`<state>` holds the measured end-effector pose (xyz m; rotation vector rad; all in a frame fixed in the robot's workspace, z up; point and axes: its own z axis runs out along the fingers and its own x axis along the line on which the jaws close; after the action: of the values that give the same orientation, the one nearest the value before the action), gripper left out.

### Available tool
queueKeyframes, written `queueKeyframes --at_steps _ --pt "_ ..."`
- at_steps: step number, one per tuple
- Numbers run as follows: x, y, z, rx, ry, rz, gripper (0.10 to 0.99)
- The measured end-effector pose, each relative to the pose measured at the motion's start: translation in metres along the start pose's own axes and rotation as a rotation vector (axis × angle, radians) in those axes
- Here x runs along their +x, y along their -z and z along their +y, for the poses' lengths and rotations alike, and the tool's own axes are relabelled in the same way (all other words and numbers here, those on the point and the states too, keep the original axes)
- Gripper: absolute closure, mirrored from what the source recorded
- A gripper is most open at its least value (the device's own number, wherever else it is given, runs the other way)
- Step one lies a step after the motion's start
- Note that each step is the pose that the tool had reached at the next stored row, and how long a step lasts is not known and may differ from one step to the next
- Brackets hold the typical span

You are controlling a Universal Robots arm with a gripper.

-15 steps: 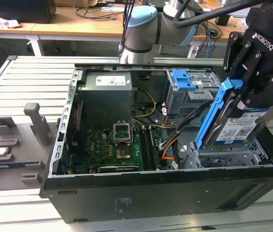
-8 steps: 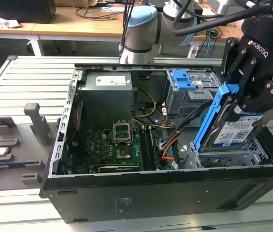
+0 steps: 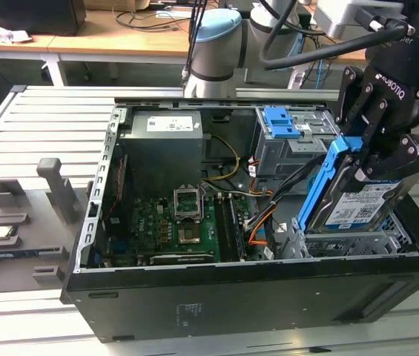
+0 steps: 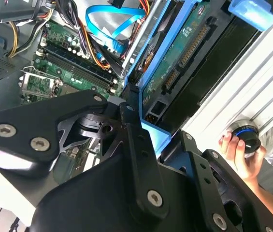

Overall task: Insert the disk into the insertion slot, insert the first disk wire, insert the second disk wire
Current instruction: 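Insert the disk into the insertion slot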

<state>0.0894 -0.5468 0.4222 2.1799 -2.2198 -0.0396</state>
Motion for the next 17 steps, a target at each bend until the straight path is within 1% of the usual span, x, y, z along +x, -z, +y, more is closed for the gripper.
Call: queueKeyframes --at_steps 11,13,17 --pt "0.0000 -0.0127 -0.0005 0.000 0.000 0.0000 0.718" --pt "-0.0001 -0.0161 -0.0006 0.000 0.000 -0.0001 0.718" --pt "-0.0001 -0.0196 -0.0008 0.000 0.000 0.0000 0.718"
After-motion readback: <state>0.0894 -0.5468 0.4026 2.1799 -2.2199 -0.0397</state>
